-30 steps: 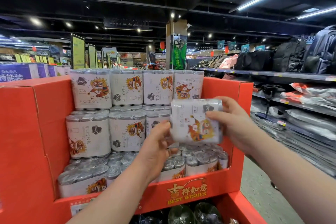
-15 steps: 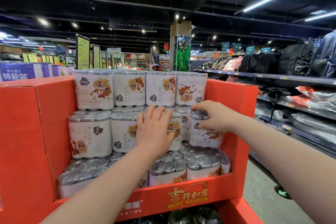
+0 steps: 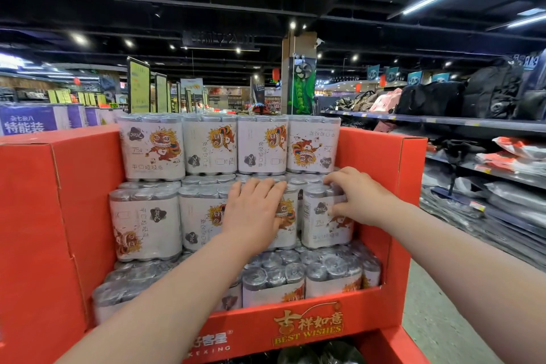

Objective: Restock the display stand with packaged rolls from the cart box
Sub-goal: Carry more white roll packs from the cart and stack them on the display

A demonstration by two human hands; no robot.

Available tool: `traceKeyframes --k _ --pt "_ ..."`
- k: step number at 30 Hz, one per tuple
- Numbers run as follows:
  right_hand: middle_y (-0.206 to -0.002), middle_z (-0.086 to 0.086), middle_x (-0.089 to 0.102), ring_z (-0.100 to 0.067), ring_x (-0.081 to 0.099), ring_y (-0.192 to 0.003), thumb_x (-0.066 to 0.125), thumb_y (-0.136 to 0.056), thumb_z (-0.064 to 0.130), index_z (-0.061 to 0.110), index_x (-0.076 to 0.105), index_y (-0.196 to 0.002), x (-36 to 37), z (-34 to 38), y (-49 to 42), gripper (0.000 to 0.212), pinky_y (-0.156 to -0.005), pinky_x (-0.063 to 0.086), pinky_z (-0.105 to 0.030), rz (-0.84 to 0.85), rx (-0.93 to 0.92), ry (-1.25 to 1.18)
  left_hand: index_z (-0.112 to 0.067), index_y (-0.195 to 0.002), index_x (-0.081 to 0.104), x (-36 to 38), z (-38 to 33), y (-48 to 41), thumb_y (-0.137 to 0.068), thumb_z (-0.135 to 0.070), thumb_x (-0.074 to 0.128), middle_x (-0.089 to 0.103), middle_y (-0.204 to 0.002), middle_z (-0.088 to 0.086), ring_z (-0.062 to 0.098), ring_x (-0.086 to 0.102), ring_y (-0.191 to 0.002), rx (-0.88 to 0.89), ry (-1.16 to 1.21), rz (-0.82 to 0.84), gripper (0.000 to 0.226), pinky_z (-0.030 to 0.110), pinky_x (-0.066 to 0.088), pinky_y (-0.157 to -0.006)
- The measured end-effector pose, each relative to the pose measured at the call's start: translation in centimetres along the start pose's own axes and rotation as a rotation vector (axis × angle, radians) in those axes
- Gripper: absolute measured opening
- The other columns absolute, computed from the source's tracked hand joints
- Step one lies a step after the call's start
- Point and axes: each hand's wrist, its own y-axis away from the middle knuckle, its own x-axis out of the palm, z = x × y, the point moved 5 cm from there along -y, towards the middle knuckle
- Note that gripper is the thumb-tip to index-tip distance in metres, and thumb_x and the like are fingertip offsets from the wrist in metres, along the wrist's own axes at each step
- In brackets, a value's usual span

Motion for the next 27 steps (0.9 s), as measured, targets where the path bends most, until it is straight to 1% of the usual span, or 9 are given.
traceKeyframes --k 4,7,9,12,14,16,18,22,27 --pt "-0.125 -0.001 0.046 -0.028 0.043 -0.116 0.072 -0.081 0.031 0.025 0.049 -0.128 -0.1 0.4 -0.2 0.053 -0.097 0.042 -0.039 -0.015 -0.012 -0.046 -0.029 -0.151 0.013 0.0 0.0 0.2 -0.095 -0.045 0.048 0.022 -0.154 -0.009 0.018 0.018 -0.142 0.005 -0.002 -0.012 0.068 0.041 0.008 -0.118" --pt "-0.134 -0.002 0.043 -0.028 0.042 -0.122 0.069 -0.084 0.031 0.026 0.046 -0.135 0.2 0.5 -0.4 0.056 -0.101 0.041 -0.039 -0.024 -0.01 -0.05 -0.029 -0.151 0.012 0.0 -0.1 0.2 -0.095 -0.045 0.047 0.021 -0.155 -0.008 0.018 0.017 -0.143 0.003 -0.009 -0.01 0.068 0.042 0.007 -0.118" --pt "-0.141 -0.002 0.039 -0.029 0.037 -0.128 0.066 -0.086 0.035 0.026 0.041 -0.142 0.2 0.5 -0.4 0.062 -0.103 0.039 -0.04 -0.008 0.004 -0.016 -0.028 -0.152 0.01 -0.1 -0.1 0.2 -0.095 -0.045 0.047 0.02 -0.156 -0.007 0.019 0.016 -0.143 0.005 -0.011 0.003 0.07 0.043 0.006 -0.119" --pt "-0.146 0.0 0.033 -0.027 0.029 -0.133 0.065 -0.086 0.037 0.026 0.035 -0.144 -0.1 1.0 -0.2 0.067 -0.103 0.039 -0.042 -0.02 -0.017 0.084 -0.029 -0.152 0.004 0.0 0.1 0.4 -0.094 -0.044 0.048 0.011 -0.159 -0.002 0.023 0.008 -0.146 0.002 -0.023 0.04 0.075 0.046 0.0 -0.12" --pt "-0.144 0.001 0.036 -0.026 0.031 -0.132 0.065 -0.086 0.032 0.027 0.036 -0.143 -0.3 1.2 -0.1 0.063 -0.102 0.04 -0.041 -0.046 -0.03 0.082 -0.031 -0.152 -0.001 -0.1 0.3 0.6 -0.093 -0.044 0.048 0.005 -0.16 0.0 0.026 0.004 -0.147 -0.011 -0.041 0.046 0.077 0.047 -0.002 -0.119" --pt "-0.137 0.001 0.045 -0.025 0.039 -0.126 0.065 -0.085 0.029 0.028 0.044 -0.136 -0.3 1.1 -0.1 0.056 -0.099 0.042 -0.04 -0.052 -0.026 0.039 -0.032 -0.152 0.001 -0.3 0.3 0.8 -0.092 -0.045 0.048 0.008 -0.159 0.001 0.026 0.004 -0.146 -0.024 -0.052 0.036 0.077 0.048 -0.002 -0.119" --pt "-0.131 0.001 0.051 -0.024 0.044 -0.121 0.066 -0.085 0.029 0.027 0.05 -0.132 -0.2 1.1 -0.2 0.05 -0.097 0.044 -0.04 -0.048 -0.025 0.013 -0.03 -0.152 0.006 -0.6 0.5 0.9 -0.092 -0.042 0.048 0.014 -0.157 0.001 0.025 0.009 -0.145 -0.034 -0.053 0.02 0.074 0.048 -0.001 -0.118" --pt "-0.134 0.001 0.05 -0.025 0.044 -0.124 0.061 -0.089 0.027 0.026 0.048 -0.135 0.0 1.3 -0.1 0.048 -0.098 0.044 -0.038 -0.075 -0.024 0.046 -0.026 -0.151 0.012 -0.5 0.6 0.9 -0.094 -0.038 0.046 0.024 -0.153 -0.001 0.023 0.019 -0.141 -0.037 -0.066 0.016 0.067 0.047 0.005 -0.118" --pt "-0.139 0.002 0.047 -0.024 0.042 -0.129 0.059 -0.089 0.028 0.026 0.044 -0.137 0.4 1.7 0.1 0.051 -0.097 0.045 -0.04 -0.09 -0.029 0.081 -0.024 -0.151 0.013 -0.2 0.4 0.8 -0.094 -0.034 0.046 0.024 -0.152 0.001 0.024 0.019 -0.141 -0.06 -0.062 0.017 0.066 0.047 0.008 -0.118"
